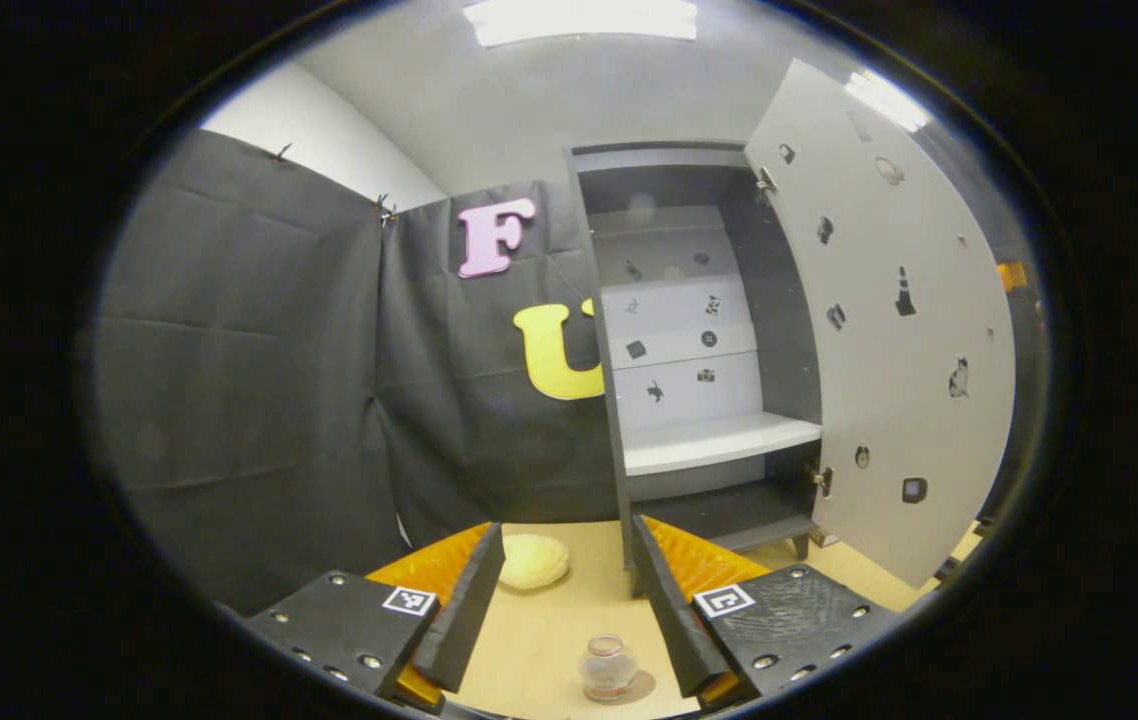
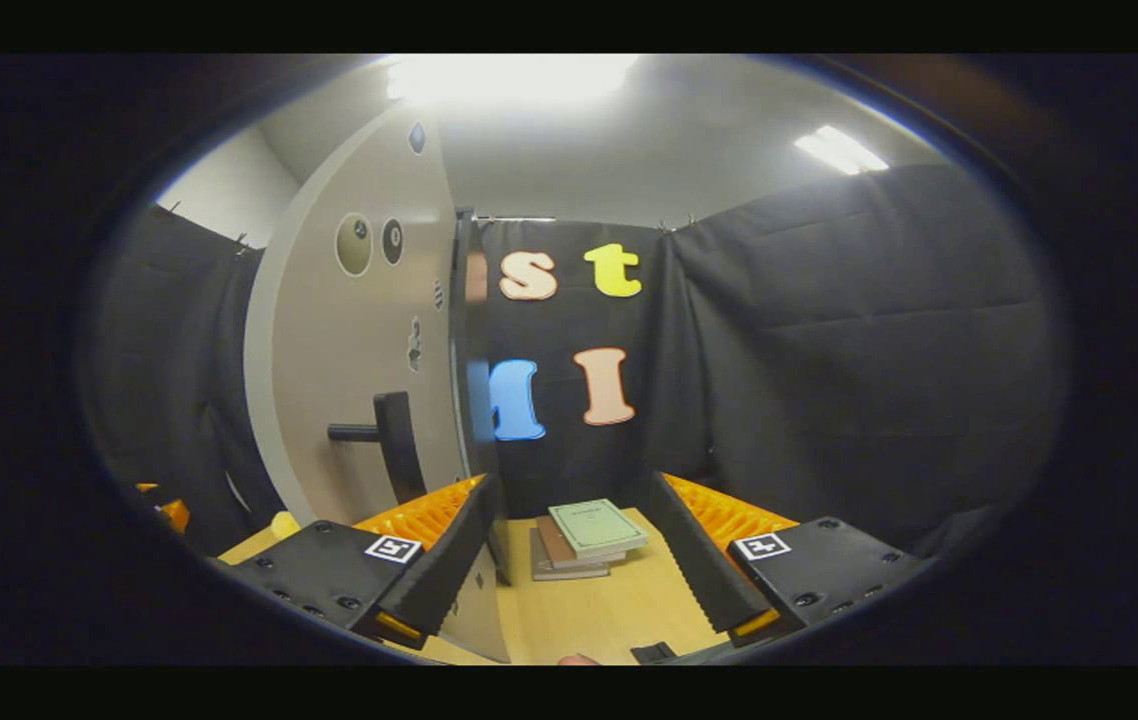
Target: Open the cabinet door with the right hand, grasp the bottle in the cabinet with the left hand and place it on the coaster, then close the cabinet door with the right hand.
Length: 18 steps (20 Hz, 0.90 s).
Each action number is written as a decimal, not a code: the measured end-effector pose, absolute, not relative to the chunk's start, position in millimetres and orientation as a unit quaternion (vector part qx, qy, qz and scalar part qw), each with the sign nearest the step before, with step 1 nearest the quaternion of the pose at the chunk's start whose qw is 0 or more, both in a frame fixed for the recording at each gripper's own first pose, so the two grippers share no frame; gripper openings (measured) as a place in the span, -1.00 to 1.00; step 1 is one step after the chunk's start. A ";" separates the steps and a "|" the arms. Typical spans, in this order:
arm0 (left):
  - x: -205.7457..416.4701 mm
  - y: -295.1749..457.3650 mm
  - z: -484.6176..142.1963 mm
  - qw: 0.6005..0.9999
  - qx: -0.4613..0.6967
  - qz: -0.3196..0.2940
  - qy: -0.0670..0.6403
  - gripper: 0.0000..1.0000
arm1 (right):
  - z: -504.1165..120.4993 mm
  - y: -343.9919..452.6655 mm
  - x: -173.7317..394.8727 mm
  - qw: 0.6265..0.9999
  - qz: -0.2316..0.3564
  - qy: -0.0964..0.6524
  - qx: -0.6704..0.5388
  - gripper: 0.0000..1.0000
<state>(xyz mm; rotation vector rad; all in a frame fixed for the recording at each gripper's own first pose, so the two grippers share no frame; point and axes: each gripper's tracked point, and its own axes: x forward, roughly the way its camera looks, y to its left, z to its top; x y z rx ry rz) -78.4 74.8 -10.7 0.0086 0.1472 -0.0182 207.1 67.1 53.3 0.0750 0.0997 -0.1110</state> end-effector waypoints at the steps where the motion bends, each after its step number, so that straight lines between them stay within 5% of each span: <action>1: -77.6 85.2 -12.6 0.997 0.005 -0.009 0.074 0.52 | 54.2 68.4 206.5 0.996 -0.064 0.049 0.030 0.95; 18: -77.7 186.6 -35.5 0.997 -0.014 0.003 0.077 0.56 | 58.3 162.4 192.7 0.997 -0.045 0.052 0.042 0.75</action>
